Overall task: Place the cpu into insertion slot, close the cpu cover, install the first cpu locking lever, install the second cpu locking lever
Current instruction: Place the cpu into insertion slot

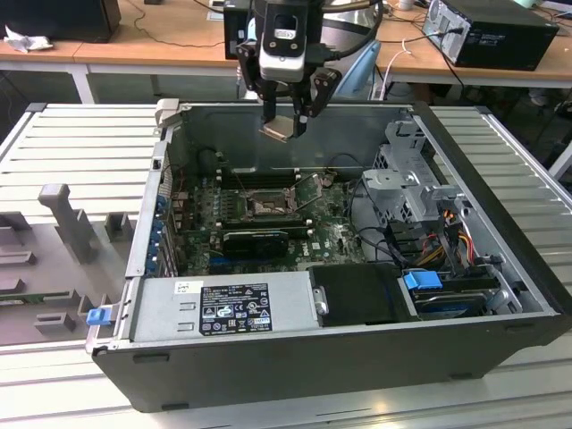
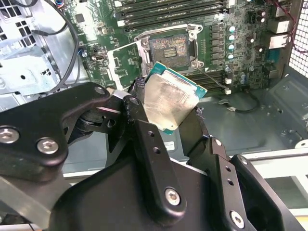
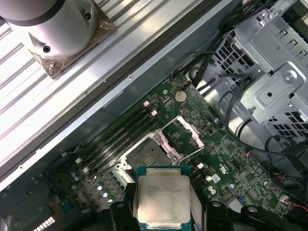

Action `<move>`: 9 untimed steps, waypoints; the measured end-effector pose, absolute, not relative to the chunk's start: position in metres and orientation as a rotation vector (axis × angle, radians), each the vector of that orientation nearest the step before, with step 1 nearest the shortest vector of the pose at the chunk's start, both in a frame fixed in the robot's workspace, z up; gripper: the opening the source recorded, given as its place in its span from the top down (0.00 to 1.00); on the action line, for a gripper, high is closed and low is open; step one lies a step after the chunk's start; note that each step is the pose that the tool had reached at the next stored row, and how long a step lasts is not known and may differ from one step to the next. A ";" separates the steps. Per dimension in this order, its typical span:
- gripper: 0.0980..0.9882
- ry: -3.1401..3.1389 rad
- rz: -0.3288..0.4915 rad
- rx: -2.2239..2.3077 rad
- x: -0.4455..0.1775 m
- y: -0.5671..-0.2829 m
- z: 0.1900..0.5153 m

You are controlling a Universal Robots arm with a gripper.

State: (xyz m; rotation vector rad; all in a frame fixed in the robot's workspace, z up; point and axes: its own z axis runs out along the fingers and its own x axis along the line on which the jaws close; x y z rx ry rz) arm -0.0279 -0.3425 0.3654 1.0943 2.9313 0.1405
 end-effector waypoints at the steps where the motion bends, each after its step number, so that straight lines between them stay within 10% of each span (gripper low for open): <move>1: 0.52 2.929 0.141 1.100 -0.028 -0.343 0.365; 9: 0.52 2.904 0.140 1.160 -0.028 -0.343 0.365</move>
